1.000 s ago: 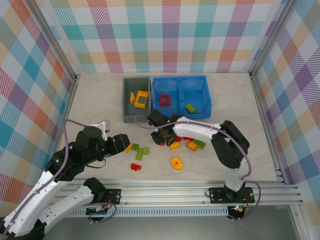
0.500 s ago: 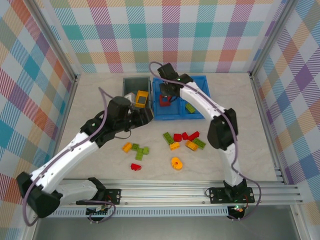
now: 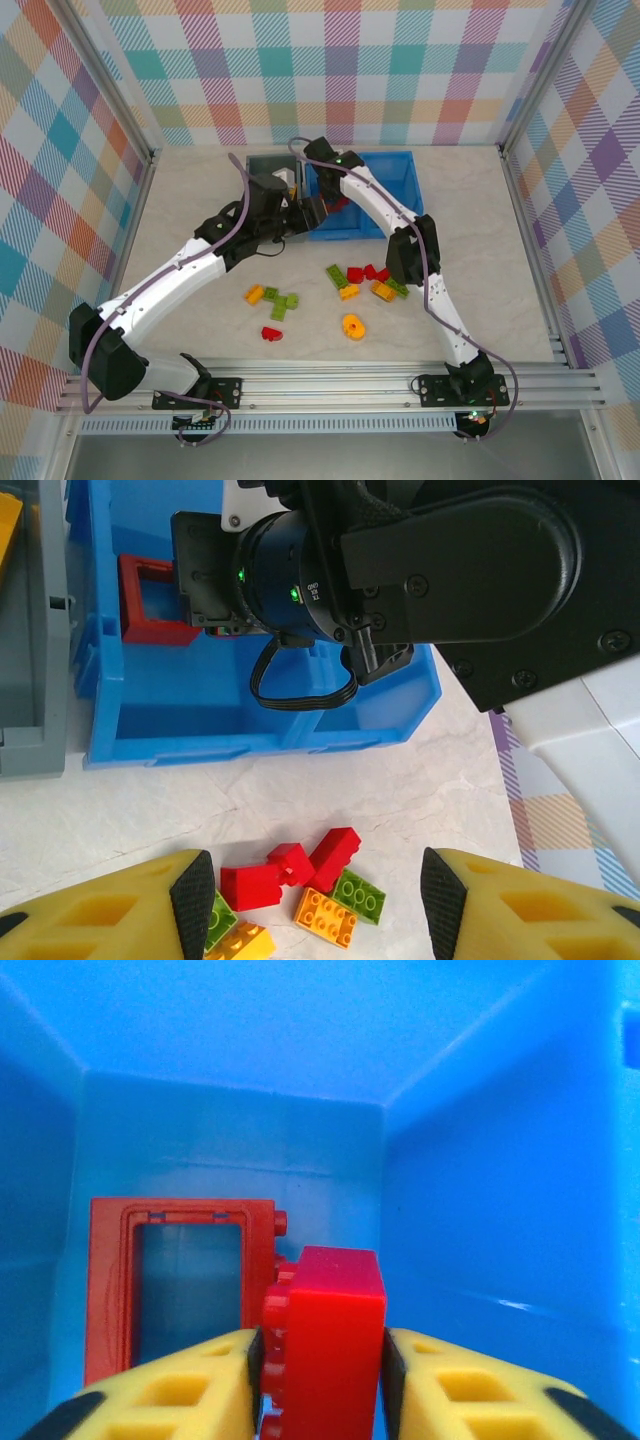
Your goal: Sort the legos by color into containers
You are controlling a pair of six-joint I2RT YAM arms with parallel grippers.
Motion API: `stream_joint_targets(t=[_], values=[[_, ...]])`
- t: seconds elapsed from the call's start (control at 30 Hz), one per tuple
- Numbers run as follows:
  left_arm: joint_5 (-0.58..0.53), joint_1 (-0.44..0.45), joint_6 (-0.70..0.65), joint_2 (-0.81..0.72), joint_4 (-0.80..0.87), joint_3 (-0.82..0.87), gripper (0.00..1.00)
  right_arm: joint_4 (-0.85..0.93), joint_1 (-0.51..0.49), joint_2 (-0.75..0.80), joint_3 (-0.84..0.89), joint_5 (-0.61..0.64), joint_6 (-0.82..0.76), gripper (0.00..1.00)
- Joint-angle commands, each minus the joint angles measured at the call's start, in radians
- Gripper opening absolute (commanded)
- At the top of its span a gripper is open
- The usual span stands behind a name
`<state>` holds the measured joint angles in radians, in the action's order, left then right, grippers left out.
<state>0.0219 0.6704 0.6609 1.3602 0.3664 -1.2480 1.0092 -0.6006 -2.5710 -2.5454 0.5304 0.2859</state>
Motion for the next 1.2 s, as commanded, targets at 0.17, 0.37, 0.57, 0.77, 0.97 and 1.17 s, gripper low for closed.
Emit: stream_joint_targets(t=[0.17, 0.37, 0.57, 0.77, 0.97, 1.17], values=[[-0.044, 0.009, -0.011, -0.066, 0.058, 0.035, 0.59, -0.014, -0.013, 0.074, -0.036, -0.061, -0.034, 0.53], [-0.129, 0.009, 0.016, -0.128, 0.23, 0.057, 0.57, -0.025, -0.029, 0.217, -0.029, -0.09, -0.018, 0.49], [-0.202, 0.008, 0.066, -0.164, 0.494, 0.105, 0.55, -0.188, -0.071, 0.576, 0.353, -0.232, -0.029, 0.51], [-0.16, -0.031, 0.145, -0.195, 0.524, 0.288, 0.65, -0.54, -0.189, 1.054, 1.071, -0.55, -0.039, 0.66], [-0.182, -0.042, -0.031, -0.162, 0.546, 0.374, 0.65, -0.626, -0.331, 1.276, 1.467, -0.61, 0.101, 0.68], [-0.163, -0.042, -0.281, -0.083, 0.479, 0.415, 0.67, -0.694, -0.393, 1.382, 1.631, -0.582, 0.248, 0.7]])
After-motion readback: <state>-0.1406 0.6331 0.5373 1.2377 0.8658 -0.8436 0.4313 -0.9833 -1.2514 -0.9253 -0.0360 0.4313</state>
